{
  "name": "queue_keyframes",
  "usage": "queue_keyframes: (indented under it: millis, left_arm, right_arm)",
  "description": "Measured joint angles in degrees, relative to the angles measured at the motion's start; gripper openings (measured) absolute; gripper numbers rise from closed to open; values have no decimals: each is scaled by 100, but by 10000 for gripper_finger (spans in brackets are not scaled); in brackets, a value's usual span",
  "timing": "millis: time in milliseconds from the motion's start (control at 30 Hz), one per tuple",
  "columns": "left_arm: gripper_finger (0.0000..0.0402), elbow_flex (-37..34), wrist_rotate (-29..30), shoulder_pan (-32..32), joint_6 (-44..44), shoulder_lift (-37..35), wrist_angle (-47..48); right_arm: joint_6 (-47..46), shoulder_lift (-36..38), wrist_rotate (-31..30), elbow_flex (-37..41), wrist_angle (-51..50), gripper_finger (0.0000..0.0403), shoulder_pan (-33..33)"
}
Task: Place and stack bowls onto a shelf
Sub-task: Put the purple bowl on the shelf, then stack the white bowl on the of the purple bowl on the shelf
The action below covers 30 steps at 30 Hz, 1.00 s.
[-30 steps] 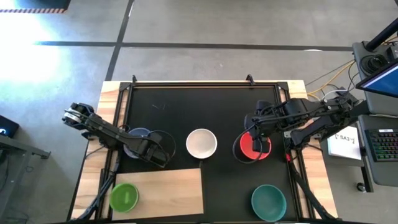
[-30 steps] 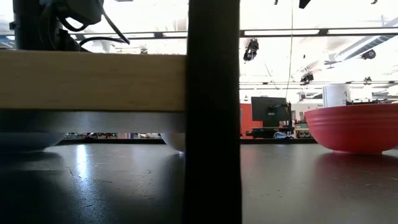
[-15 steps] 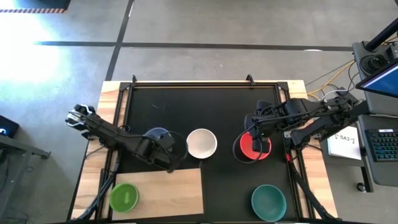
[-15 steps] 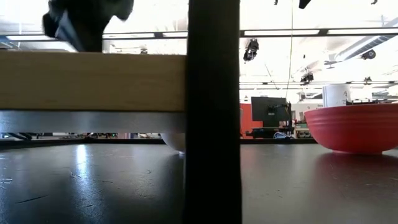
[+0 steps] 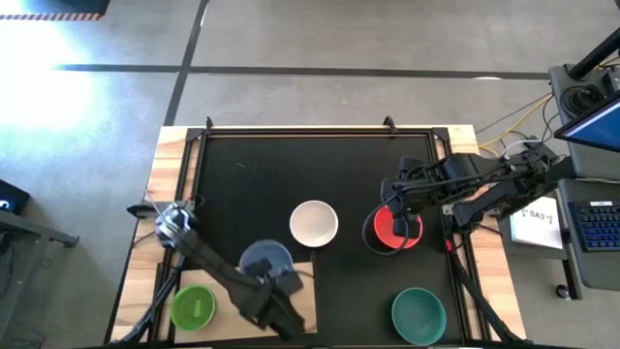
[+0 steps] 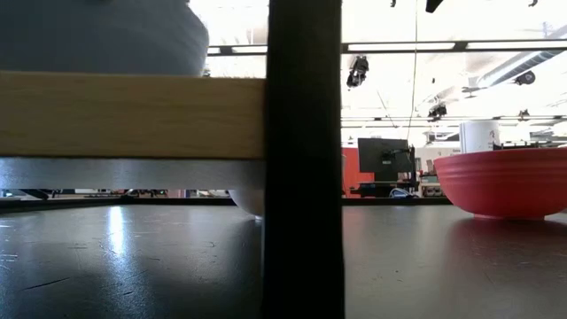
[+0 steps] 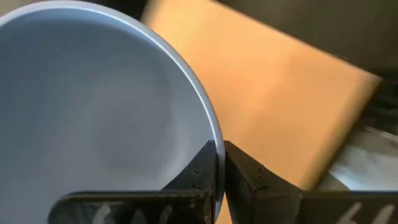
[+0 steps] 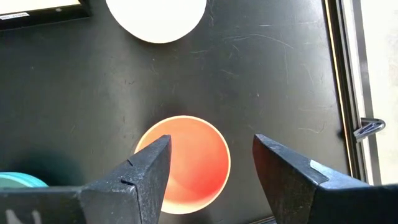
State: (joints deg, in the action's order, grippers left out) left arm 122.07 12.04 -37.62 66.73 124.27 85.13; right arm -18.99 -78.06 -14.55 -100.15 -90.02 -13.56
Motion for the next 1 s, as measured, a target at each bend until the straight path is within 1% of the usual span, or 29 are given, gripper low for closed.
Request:
queue_keyframes:
  millis: [100,133,167,233,333,433,500,600,700,867,1000]
  left_arm:
    - [0,1112,-325,-180,-175,663,194]
    - [0,1317,-375,-230,-259,847,231]
    - [0,1205,-478,-282,-275,859,97]
    - [0,710,-921,-318,-48,759,-107]
    - [0,301,-1098,-366,233,570,-220]
    - [2,246,-1046,-398,303,564,-277]
    - [9,373,-1093,-400,292,574,-345]
    - [33,700,-866,-403,282,603,-361]
    - [66,1055,-623,-424,270,575,-364]
    - [116,1277,-421,-461,283,594,-73]
    - [136,1252,-79,-484,305,511,38]
  right_arm:
    - [2,0,3,4,7,215,0]
    - [10,0,5,8,9,215,0]
    - [37,-2,11,10,13,215,0]
    - [85,-2,11,11,29,215,0]
    - [99,-2,19,13,28,215,0]
    - [97,-2,20,19,38,215,0]
    - [57,-4,63,23,54,215,0]
    - [-12,-4,117,68,194,215,-4]
    - [-5,-4,243,181,403,215,-4]
    - [449,-4,648,730,1084,215,-47]
    - [1007,-4,730,1426,1801,215,-103]
